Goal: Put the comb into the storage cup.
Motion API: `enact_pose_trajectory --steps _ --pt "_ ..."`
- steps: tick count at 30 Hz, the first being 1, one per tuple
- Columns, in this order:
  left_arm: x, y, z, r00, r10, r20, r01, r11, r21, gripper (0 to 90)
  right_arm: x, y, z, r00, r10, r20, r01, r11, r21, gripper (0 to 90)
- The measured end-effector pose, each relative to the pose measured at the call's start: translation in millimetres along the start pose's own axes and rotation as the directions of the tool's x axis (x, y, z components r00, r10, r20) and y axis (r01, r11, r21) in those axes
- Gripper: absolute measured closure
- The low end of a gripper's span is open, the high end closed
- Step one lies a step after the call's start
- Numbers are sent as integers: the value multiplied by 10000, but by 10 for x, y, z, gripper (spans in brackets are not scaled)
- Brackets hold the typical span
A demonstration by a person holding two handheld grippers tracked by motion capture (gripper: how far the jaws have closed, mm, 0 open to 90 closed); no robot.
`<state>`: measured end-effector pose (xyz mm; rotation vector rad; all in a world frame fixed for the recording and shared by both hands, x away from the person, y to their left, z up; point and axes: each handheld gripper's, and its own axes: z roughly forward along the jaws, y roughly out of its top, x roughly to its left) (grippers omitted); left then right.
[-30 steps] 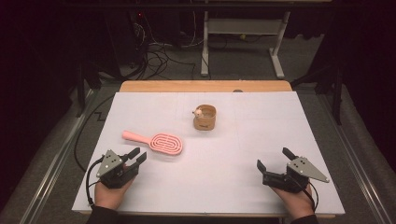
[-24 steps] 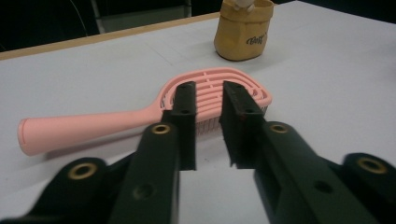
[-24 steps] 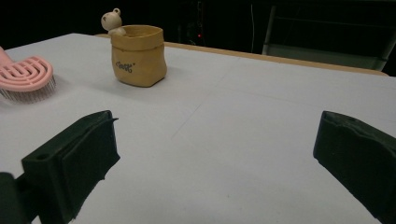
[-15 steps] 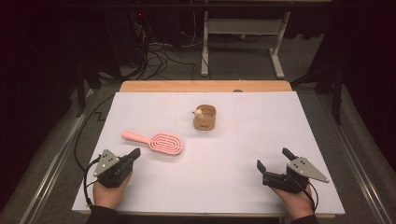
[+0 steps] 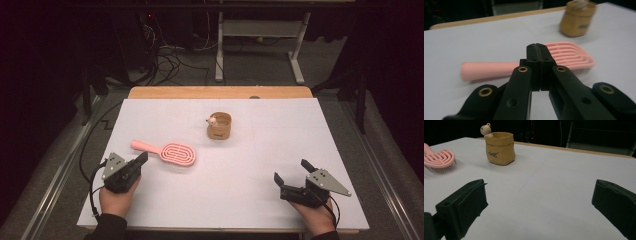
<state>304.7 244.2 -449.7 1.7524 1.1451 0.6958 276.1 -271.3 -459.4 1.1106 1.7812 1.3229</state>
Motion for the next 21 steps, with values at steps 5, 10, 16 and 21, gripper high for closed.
enact_pose_trajectory --steps 5,10,16,21 --pt "137 132 293 9991 -109 -401 136 9977 668 886 -25 -7 10 10000 62 9 -62 10000 41 2" --pt "303 214 473 9959 -853 -313 884 9888 1201 888 -40 -4 2 10000 66 40 -66 10000 -1 2" --pt "341 253 696 9981 -334 -517 448 9703 2379 888 -32 -6 6 10000 60 18 -60 10000 23 2" --pt "330 248 748 9991 -309 -305 380 9615 2722 888 -25 1 0 10000 23 0 -23 10000 -26 2"
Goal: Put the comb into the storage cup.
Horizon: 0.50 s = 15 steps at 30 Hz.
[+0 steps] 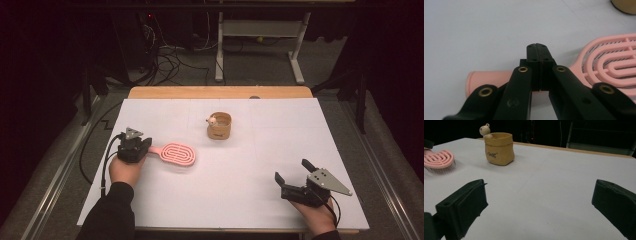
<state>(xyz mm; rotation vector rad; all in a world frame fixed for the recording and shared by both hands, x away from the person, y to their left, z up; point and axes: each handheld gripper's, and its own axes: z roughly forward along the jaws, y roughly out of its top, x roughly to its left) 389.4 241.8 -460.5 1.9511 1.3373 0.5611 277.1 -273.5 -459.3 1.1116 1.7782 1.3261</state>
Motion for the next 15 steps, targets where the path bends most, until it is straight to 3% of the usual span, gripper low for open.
enact_pose_trajectory --steps 10,15 --pt "-31 -33 -36 9986 507 139 -512 9980 358 888 -36 1 -7 9999 69 98 -69 10000 -28 2" --pt "-112 -40 -80 9943 1046 205 -1056 9926 599 888 -42 -1 -19 9998 131 149 -130 9999 -25 2"
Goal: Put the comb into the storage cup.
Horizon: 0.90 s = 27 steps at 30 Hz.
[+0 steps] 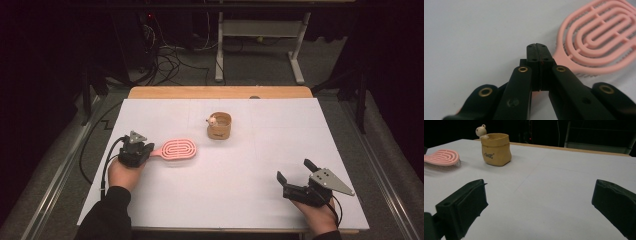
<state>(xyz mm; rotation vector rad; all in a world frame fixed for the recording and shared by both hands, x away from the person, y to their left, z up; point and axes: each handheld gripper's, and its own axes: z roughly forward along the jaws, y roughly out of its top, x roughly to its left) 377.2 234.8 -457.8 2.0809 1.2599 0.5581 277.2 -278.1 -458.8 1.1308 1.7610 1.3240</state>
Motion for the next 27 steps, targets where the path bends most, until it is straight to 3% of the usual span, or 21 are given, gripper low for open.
enact_pose_trajectory --steps 9,12,16,27 --pt "-39 2 -56 9997 173 182 -177 9996 209 889 -9 4 -16 10000 60 71 -60 10000 -36 2" --pt "-25 4 -56 9998 202 74 -203 9995 249 888 -13 -1 -13 9999 88 62 -88 10000 -6 2" --pt "34 -8 -37 10000 -13 -50 15 9992 407 888 -1 4 -19 10000 50 41 -49 10000 -32 2" --pt "-53 -42 -136 9990 416 174 -427 9971 633 888 -14 -7 -24 9999 103 85 -103 9999 6 2"
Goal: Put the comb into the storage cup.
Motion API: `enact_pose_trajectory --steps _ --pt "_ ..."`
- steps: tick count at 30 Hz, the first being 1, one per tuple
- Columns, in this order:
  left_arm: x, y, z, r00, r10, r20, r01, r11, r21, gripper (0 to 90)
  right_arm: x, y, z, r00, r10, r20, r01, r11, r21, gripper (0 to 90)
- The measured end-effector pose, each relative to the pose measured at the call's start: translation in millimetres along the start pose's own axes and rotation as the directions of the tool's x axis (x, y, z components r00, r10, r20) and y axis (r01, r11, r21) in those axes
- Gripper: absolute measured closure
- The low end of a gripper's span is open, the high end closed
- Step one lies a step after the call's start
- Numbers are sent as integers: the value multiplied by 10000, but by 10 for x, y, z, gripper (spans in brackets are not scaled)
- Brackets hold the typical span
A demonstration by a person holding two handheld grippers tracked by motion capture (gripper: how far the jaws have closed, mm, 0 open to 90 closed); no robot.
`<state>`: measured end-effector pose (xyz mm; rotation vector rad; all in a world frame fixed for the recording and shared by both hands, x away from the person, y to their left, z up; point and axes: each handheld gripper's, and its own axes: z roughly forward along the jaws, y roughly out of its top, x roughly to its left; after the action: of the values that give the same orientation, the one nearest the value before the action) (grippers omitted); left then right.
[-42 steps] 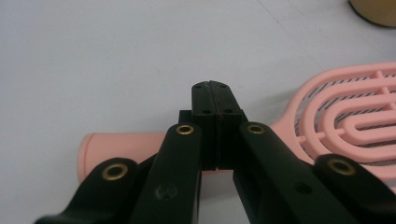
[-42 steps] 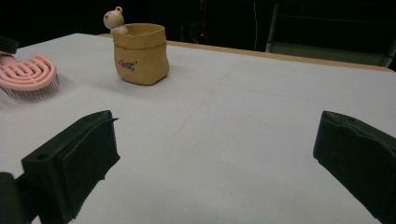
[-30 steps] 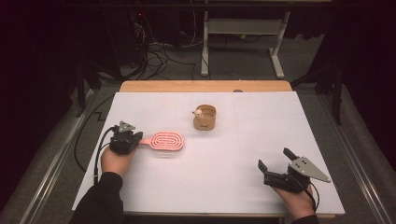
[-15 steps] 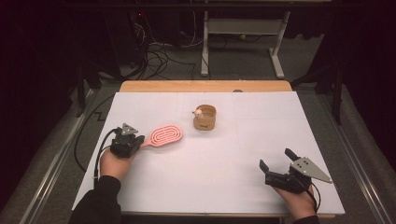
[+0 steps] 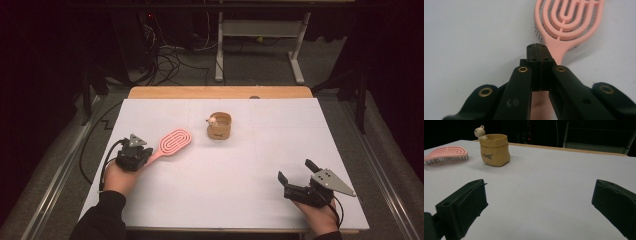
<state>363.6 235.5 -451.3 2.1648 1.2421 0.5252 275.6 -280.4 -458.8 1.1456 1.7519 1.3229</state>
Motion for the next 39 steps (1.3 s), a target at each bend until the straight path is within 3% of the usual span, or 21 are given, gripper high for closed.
enact_pose_trajectory --steps 9,11,15,21,22,23,25,28,29,34,39 --pt "-1 -83 -12 9994 -273 195 276 9995 -162 888 -3 -1 -5 10000 36 23 -36 10000 1 2" --pt "10 -114 -50 9983 -553 175 562 9968 -572 888 -4 1 -9 10000 34 18 -34 10000 -29 2" --pt "-2 -140 -143 9973 -710 198 727 9915 -1082 887 -7 1 -12 10000 55 29 -55 10000 -32 2" --pt "-96 -307 -375 9946 -968 385 1031 9676 -2306 885 -9 4 -22 10000 39 41 -39 10000 -65 2" --pt "-109 -390 -408 9916 -1139 620 1262 9573 -2601 884 -8 4 -28 10000 42 57 -42 10000 -65 2" --pt "-109 -390 -408 9916 -1139 620 1262 9573 -2601 884 -8 4 -30 10000 40 58 -40 10000 -62 2" --pt "-109 -471 -428 9861 -1352 970 1583 9421 -2957 882 -7 2 -32 10000 29 63 -28 10000 -50 2" --pt "-123 -553 -452 9833 -1367 1201 1695 9278 -3323 880 -4 2 -31 10000 23 69 -23 10000 -49 2" --pt "-130 -572 -453 9852 -1275 1147 1596 9268 -3399 848 -2 2 -30 10000 16 74 -16 10000 -51 2" --pt "-109 -614 -442 9812 -1334 1397 1753 9186 -3542 755 9 -1 -17 10000 -34 57 34 10000 -13 2" --pt "-129 -623 -454 9847 -1371 1080 1684 9083 -3828 533 11 -5 -21 10000 -70 62 70 10000 5 2"
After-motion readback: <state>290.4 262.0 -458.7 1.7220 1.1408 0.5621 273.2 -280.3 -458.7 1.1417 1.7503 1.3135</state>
